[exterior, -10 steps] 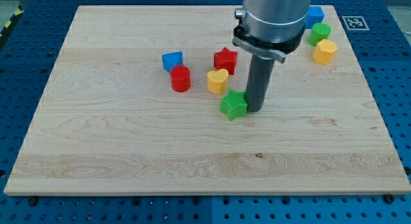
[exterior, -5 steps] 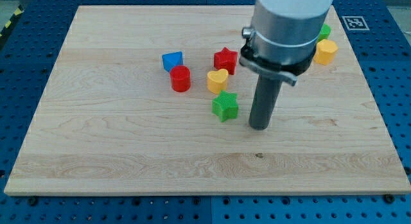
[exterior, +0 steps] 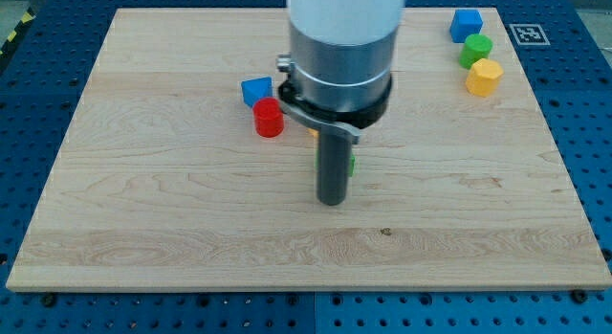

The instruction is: Slide the green star up a bit

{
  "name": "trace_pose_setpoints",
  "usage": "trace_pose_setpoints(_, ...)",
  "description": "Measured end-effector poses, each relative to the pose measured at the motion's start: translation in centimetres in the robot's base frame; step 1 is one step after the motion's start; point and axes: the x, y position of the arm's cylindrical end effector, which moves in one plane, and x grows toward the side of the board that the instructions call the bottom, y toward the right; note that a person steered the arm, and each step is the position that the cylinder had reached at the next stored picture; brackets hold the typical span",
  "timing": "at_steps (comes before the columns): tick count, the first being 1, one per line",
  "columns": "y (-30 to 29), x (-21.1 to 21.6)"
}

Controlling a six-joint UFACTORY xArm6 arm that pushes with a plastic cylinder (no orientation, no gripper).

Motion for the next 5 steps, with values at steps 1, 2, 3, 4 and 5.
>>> trace_pose_setpoints(1,1.7,0.0)
trace_pose_setpoints(2,1.5,-0.4)
trace_pose_setpoints(3,0.6,-0.7)
trace_pose_setpoints(4,-0.5,-0.7)
trace_pose_setpoints(5,-1.7,-0.7)
